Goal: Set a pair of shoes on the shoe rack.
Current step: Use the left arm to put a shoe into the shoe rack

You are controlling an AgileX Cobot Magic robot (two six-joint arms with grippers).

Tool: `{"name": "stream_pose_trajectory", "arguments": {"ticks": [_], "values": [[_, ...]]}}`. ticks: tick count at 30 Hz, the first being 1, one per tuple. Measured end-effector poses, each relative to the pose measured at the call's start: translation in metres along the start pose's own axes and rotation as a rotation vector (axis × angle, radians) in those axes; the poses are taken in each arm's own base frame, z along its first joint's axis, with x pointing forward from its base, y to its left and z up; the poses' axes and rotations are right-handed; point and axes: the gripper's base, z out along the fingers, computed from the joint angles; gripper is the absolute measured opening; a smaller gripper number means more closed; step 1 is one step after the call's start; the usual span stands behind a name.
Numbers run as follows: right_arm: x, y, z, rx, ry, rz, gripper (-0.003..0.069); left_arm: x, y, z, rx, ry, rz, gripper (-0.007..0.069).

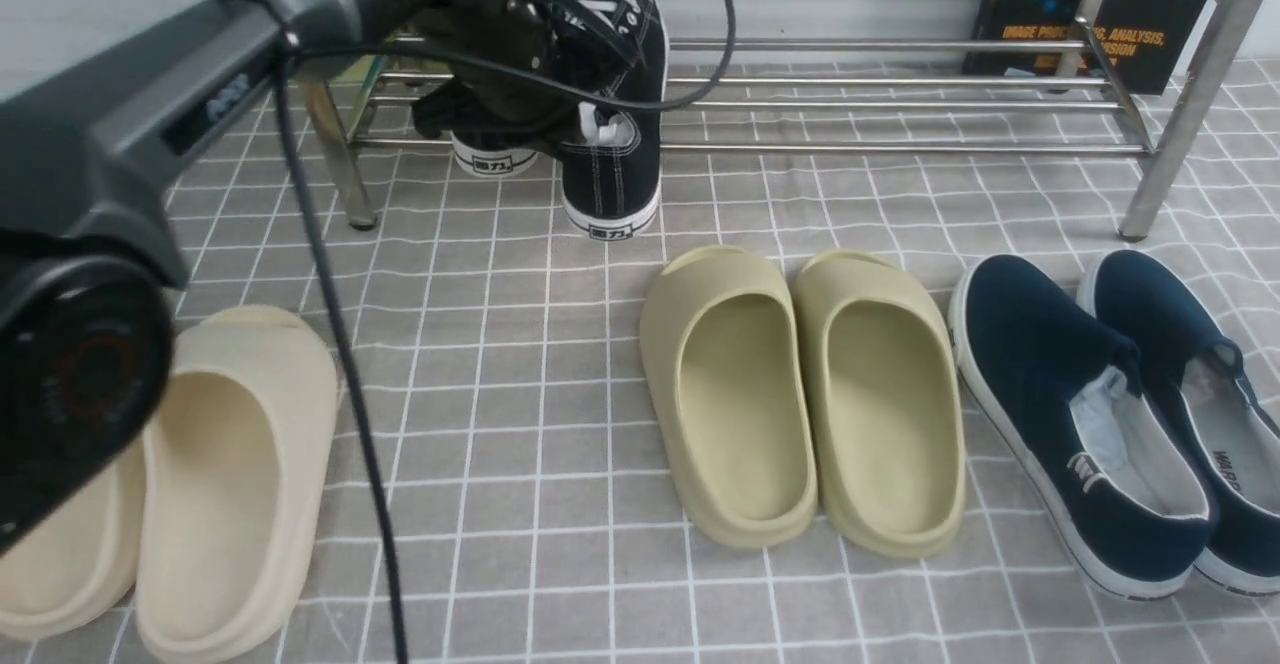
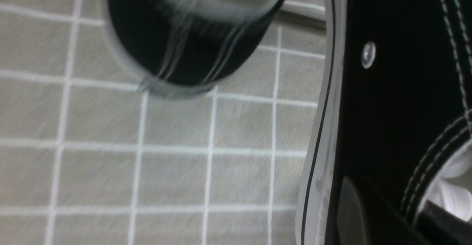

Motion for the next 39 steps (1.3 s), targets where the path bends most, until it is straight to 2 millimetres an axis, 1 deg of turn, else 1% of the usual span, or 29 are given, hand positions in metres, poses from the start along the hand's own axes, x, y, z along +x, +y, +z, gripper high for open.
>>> {"name": "stream_pose_trajectory", "arguments": {"ticks": [1,4,8,13,17,21,24,29,30,31,34,36,37,39], "values": [[0.0,0.0,0.0,0.0,0.0,0.0,0.0239,-0.001,-0.001,-0.001,0.003,-0.003,0.0,-0.0013],[0.0,0.0,0.0,0.0,0.0,0.0,0.0239,-0.005,-0.002,0.014,0.011,-0.008,0.007,-0.0013],[0.0,0.0,0.0,0.0,0.0,0.0,0.0239,-0.007,-0.003,0.023,0.017,-0.021,0.01,-0.0013],[0.0,0.0,0.0,0.0,0.0,0.0,0.0239,-0.014,0.001,0.023,0.034,-0.07,0.0,-0.0013],[0.0,0.0,0.0,0.0,0.0,0.0,0.0239,-0.02,0.009,0.023,0.033,-0.095,-0.015,-0.0013],[0.0,0.0,0.0,0.0,0.0,0.0,0.0239,-0.022,0.013,0.024,0.031,-0.095,-0.025,-0.001],[0.0,0.0,0.0,0.0,0.0,0.0,0.0239,-0.022,0.013,0.027,0.037,-0.103,-0.03,0.0005],[0.0,0.0,0.0,0.0,0.0,0.0,0.0239,-0.026,0.011,0.027,0.058,-0.14,-0.032,0.0085],[0.0,0.0,0.0,0.0,0.0,0.0,0.0239,-0.027,0.011,0.026,0.062,-0.147,-0.032,0.0109],[0.0,0.0,0.0,0.0,0.0,0.0,0.0239,-0.029,0.009,0.024,0.065,-0.151,-0.032,0.0148],[0.0,0.0,0.0,0.0,0.0,0.0,0.0239,-0.029,0.008,0.017,0.053,-0.119,-0.029,0.0202],[0.0,0.0,0.0,0.0,0.0,0.0,0.0239,-0.03,0.005,0.004,0.036,-0.075,-0.011,0.0224],[0.0,0.0,0.0,0.0,0.0,0.0,0.0239,-0.031,0.005,0.001,0.036,-0.073,-0.011,0.0225],[0.0,0.0,0.0,0.0,0.0,0.0,0.0239,-0.032,0.001,-0.022,0.017,-0.032,0.056,0.0233]]}}
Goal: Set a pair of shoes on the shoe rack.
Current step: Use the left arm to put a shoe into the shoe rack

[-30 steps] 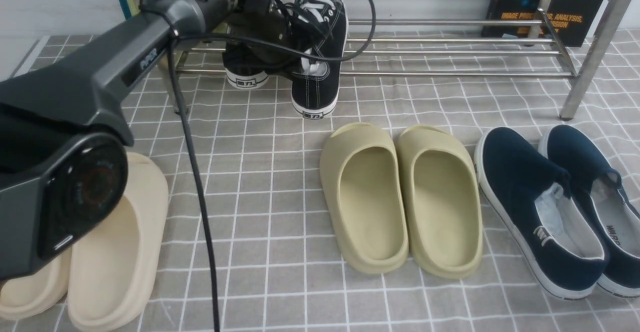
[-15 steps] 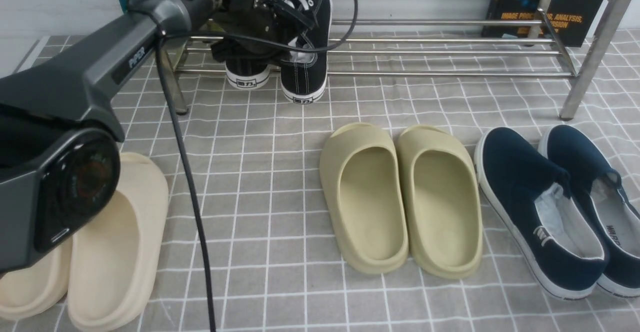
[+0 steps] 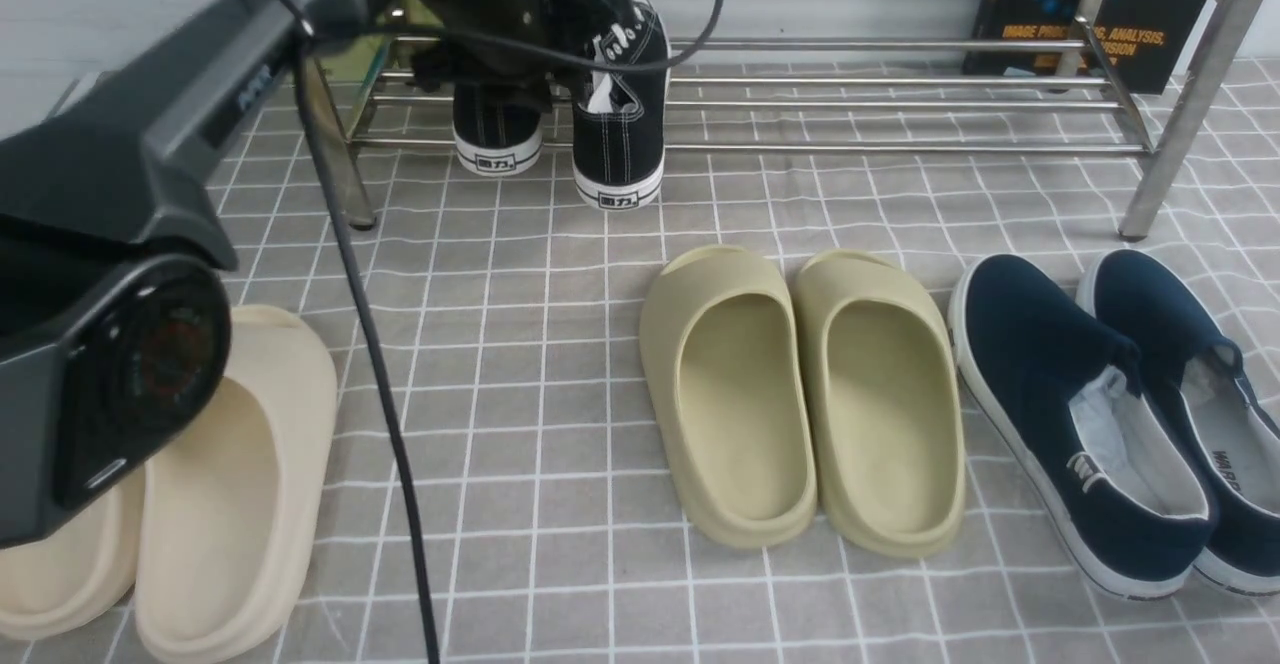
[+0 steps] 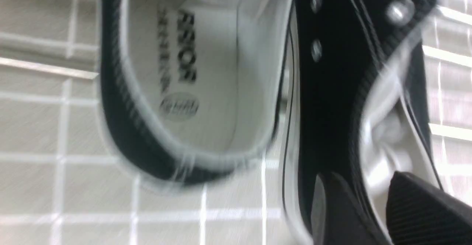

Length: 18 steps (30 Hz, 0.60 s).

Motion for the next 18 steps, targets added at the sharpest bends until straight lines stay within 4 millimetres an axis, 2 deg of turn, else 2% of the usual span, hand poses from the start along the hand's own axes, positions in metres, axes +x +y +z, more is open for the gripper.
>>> {"name": "stream_pose_trajectory", "arguments": {"ticks": [4,7,10,13,15,18], "values": [[0.0,0.0,0.0,0.0,0.0,0.0,0.0239,0.0,-0.007,-0.042,-0.015,0.061,0.102,0.0192],[0.0,0.0,0.0,0.0,0.0,0.0,0.0239,0.008,-0.012,-0.047,-0.019,0.109,0.15,0.0111],[0.0,0.0,0.0,0.0,0.0,0.0,0.0239,0.034,-0.015,-0.021,-0.04,0.219,0.183,-0.0001],[0.0,0.0,0.0,0.0,0.0,0.0,0.0239,0.061,-0.017,0.014,-0.04,0.27,0.195,-0.0013],[0.0,0.0,0.0,0.0,0.0,0.0,0.0239,0.067,-0.02,0.031,-0.017,0.213,0.18,-0.0013],[0.0,0.0,0.0,0.0,0.0,0.0,0.0239,0.062,-0.02,0.038,0.003,0.117,0.163,-0.0013]]}}
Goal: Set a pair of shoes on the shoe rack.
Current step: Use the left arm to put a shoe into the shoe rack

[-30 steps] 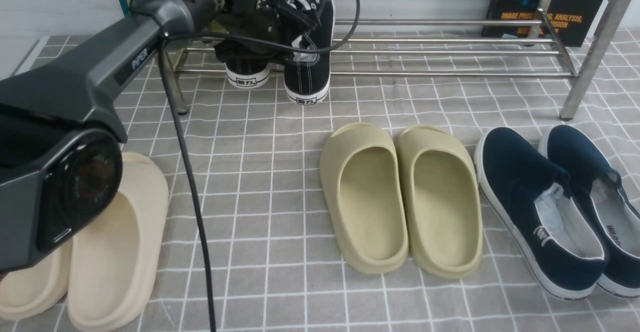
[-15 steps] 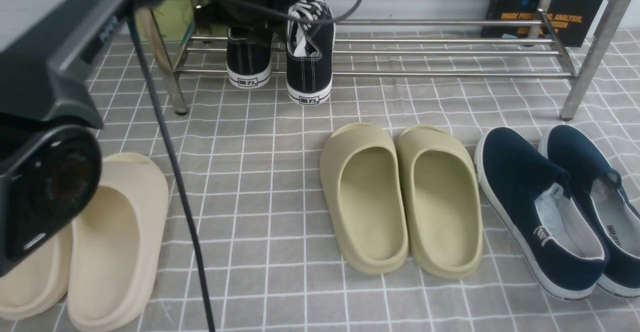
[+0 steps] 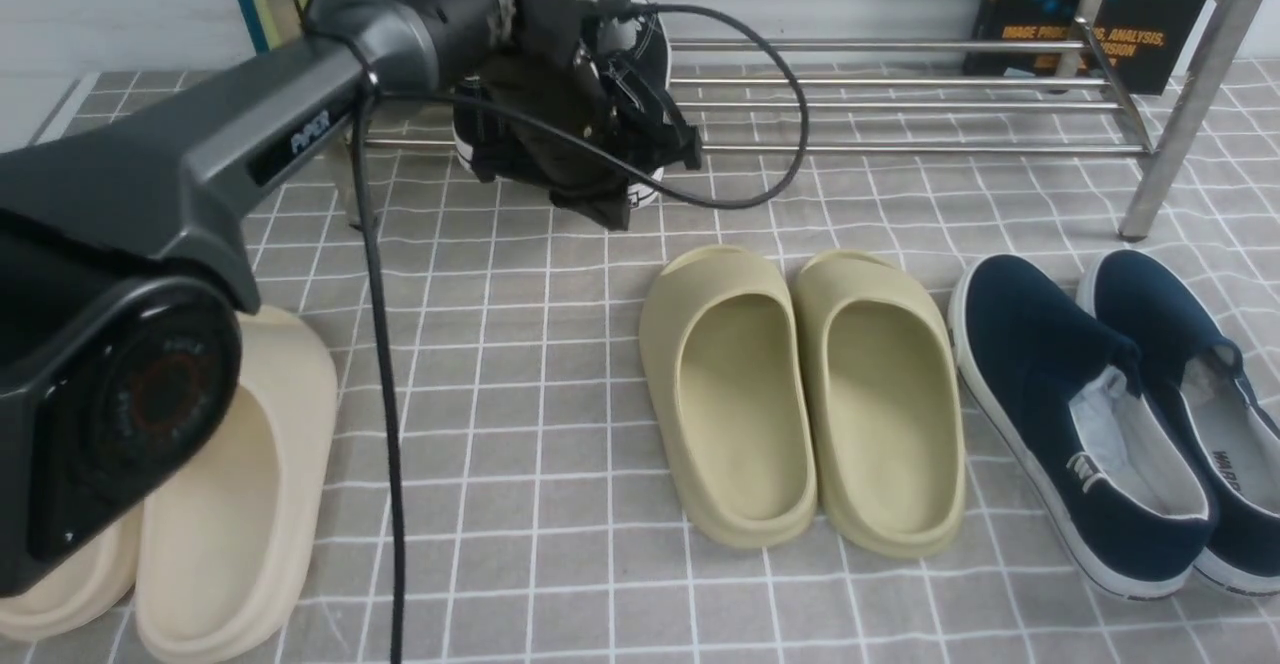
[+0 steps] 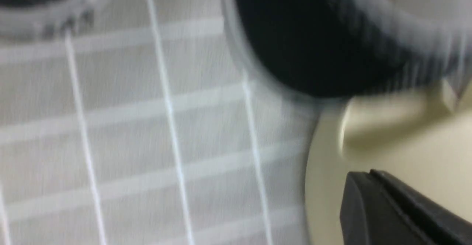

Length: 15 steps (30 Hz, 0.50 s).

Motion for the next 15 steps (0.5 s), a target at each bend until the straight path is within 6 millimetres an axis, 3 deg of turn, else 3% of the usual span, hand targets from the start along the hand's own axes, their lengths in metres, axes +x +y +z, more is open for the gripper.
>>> {"name": "stream_pose_trajectory", "arguments": {"ticks": [3,15], "values": [[0.0,0.0,0.0,0.0,0.0,0.0,0.0239,-0.009,0.001,-0.002,0.003,-0.088,-0.017,-0.0013],[0.0,0.0,0.0,0.0,0.0,0.0,0.0239,-0.025,0.012,0.004,-0.004,-0.115,-0.09,-0.0013]]}}
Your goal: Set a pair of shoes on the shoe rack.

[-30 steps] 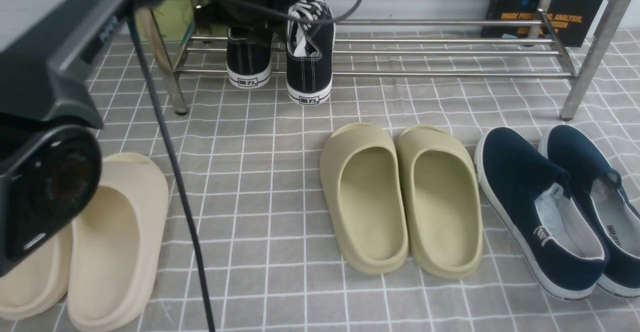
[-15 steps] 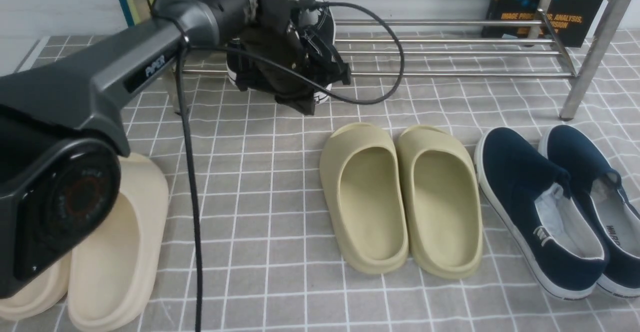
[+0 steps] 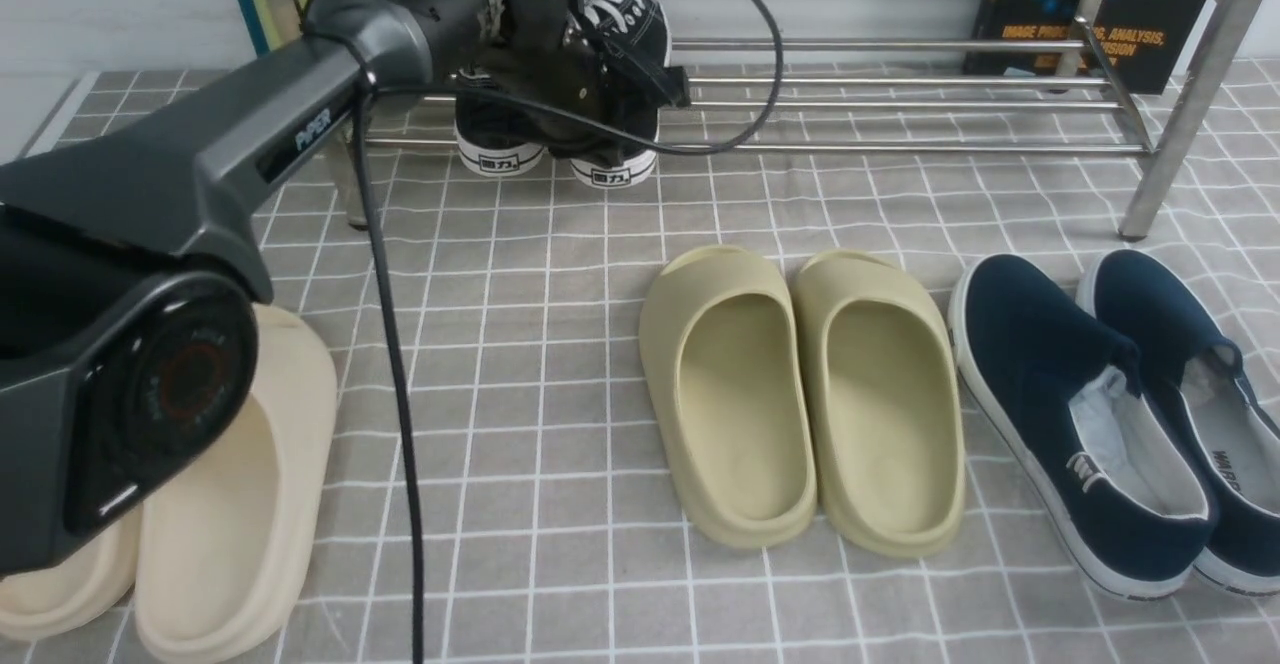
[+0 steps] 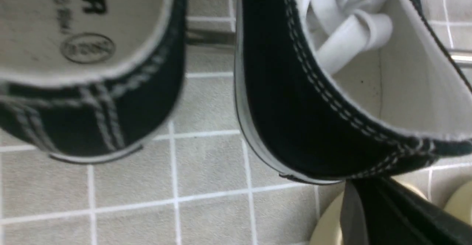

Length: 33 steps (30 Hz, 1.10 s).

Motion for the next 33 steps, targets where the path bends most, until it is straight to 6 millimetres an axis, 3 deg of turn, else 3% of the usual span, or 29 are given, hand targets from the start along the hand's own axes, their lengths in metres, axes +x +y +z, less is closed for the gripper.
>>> {"name": "stream_pose_trajectory", "arguments": {"ticks": [6,7,9,10,11,12,13,15,16,18,21,23,26,27,28,29,30,31,32,33], "values": [[0.0,0.0,0.0,0.0,0.0,0.0,0.0239,-0.017,-0.001,-0.037,-0.042,0.03,0.05,-0.0013],[0.0,0.0,0.0,0.0,0.0,0.0,0.0239,-0.023,-0.004,-0.064,-0.052,0.04,0.094,-0.0013],[0.0,0.0,0.0,0.0,0.0,0.0,0.0239,-0.025,-0.006,-0.083,-0.059,0.056,0.124,-0.0013],[0.0,0.0,0.0,0.0,0.0,0.0,0.0239,-0.029,-0.01,-0.119,-0.058,0.038,0.161,-0.0013],[0.0,0.0,0.0,0.0,0.0,0.0,0.0239,-0.03,-0.01,-0.124,-0.056,0.03,0.164,-0.0013],[0.0,0.0,0.0,0.0,0.0,0.0,0.0239,-0.033,-0.014,-0.156,-0.045,-0.011,0.188,-0.0013],[0.0,0.0,0.0,0.0,0.0,0.0,0.0239,-0.033,-0.014,-0.166,-0.04,-0.025,0.19,-0.0013],[0.0,0.0,0.0,0.0,0.0,0.0,0.0239,-0.03,-0.017,-0.234,-0.012,-0.125,0.205,-0.0013],[0.0,0.0,0.0,0.0,0.0,0.0,0.0239,-0.03,-0.018,-0.24,-0.008,-0.135,0.205,-0.0013],[0.0,0.0,0.0,0.0,0.0,0.0,0.0239,-0.015,-0.016,-0.301,0.018,-0.218,0.208,-0.0013],[0.0,0.0,0.0,0.0,0.0,0.0,0.0239,0.014,-0.007,-0.352,0.032,-0.261,0.209,-0.0013],[0.0,0.0,0.0,0.0,0.0,0.0,0.0239,0.038,0.003,-0.37,0.028,-0.249,0.209,-0.0013],[0.0,0.0,0.0,0.0,0.0,0.0,0.0239,0.076,0.018,-0.373,0.011,-0.19,0.192,-0.0013],[0.0,0.0,0.0,0.0,0.0,0.0,0.0239,0.078,0.02,-0.373,0.01,-0.188,0.192,-0.0013],[0.0,0.0,0.0,0.0,0.0,0.0,0.0239,0.102,0.03,-0.376,0.014,-0.193,0.165,-0.0013],[0.0,0.0,0.0,0.0,0.0,0.0,0.0239,0.106,0.031,-0.372,0.012,-0.185,0.161,-0.0013],[0.0,0.0,0.0,0.0,0.0,0.0,0.0239,0.129,0.041,-0.376,0.024,-0.212,0.128,-0.0013],[0.0,0.0,0.0,0.0,0.0,0.0,0.0239,0.13,0.042,-0.372,0.022,-0.205,0.123,-0.0013],[0.0,0.0,0.0,0.0,0.0,0.0,0.0239,0.152,0.051,-0.377,0.041,-0.248,0.096,-0.0013],[0.0,0.0,0.0,0.0,0.0,0.0,0.0239,0.156,0.053,-0.374,0.039,-0.241,0.09,-0.0013]]}}
